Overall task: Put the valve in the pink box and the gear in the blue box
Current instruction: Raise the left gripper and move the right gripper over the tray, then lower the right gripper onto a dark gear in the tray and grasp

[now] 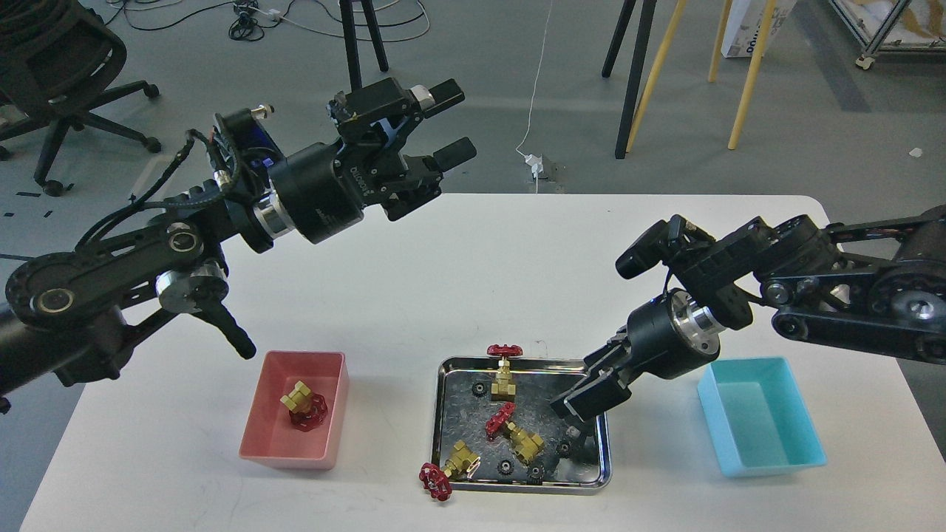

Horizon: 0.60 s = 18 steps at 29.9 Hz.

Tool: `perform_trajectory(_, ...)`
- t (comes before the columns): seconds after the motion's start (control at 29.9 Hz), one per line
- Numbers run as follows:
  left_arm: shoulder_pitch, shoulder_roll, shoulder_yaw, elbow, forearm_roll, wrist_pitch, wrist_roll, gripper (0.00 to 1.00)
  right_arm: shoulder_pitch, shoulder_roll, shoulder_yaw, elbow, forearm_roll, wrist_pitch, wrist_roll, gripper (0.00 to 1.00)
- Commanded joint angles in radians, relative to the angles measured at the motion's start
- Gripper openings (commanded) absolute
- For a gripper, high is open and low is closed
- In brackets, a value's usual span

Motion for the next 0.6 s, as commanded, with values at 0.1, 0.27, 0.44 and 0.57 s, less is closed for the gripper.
perform_trajectory(0.1,0.061,-0.053,-0.050,0.018,0.003,0.002,0.000,0.77,0.033,0.144,-0.120,-0.024,-0.180,0.000,-0.001,0.98)
perform_trajectory(0.27,0.084,-0.075,-0.066,0.025,0.006,0.003,0.000,0.77,0.042,0.264,-0.154,-0.107,-0.286,0.000,-0.002,0.81)
perform_trajectory(0.44,0.092,-0.081,-0.066,0.033,0.006,0.002,0.000,0.77,0.042,0.390,-0.177,-0.185,-0.312,0.000,-0.005,0.59)
perform_trajectory(0.57,0.098,-0.081,-0.066,0.038,0.009,0.002,0.000,0.77,0.040,0.460,-0.226,-0.227,-0.312,0.000,-0.021,0.59)
